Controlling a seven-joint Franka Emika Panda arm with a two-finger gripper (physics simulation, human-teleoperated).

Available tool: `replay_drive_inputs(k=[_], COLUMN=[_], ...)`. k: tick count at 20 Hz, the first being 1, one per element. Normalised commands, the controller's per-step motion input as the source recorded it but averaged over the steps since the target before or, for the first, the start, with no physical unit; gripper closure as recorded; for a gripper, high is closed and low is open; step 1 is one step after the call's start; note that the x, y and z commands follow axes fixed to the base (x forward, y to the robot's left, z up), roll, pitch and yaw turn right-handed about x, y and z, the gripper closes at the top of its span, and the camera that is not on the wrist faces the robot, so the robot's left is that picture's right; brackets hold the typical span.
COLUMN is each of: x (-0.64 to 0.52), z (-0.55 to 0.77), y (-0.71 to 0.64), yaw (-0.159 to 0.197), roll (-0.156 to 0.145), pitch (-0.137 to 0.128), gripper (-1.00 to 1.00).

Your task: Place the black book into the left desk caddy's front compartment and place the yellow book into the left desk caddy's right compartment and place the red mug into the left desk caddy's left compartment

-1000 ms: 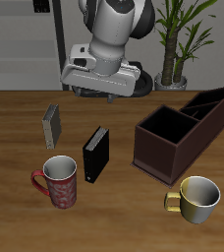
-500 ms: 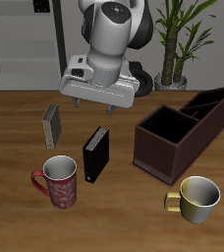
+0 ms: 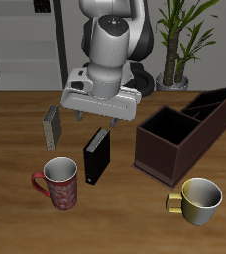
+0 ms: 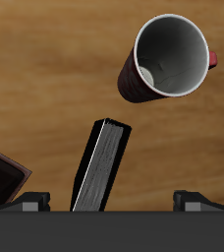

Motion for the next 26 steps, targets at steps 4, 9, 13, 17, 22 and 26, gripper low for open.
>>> replay_drive_inputs(k=[4,9,13,17,22,26], x=[0.16,0.06,0.03,0.07,0.05,-0.02], z=[-0.37,-0.25,-0.25,-0.29,-0.22,-0.04], y=[-0.03,-0.04,0.0,-0.05,-0.07,0.02], yaw=[-0.085,-0.039,-0.031,-0.035,-0.024,0.0], roll=[0.037,0.006,0.02,-0.005,-0.002,0.027], pitch=[0.035,0.013,0.022,0.044,0.041,-0.011], gripper=[-1.0,-1.0,-1.0,-1.0,-1.0,1.0])
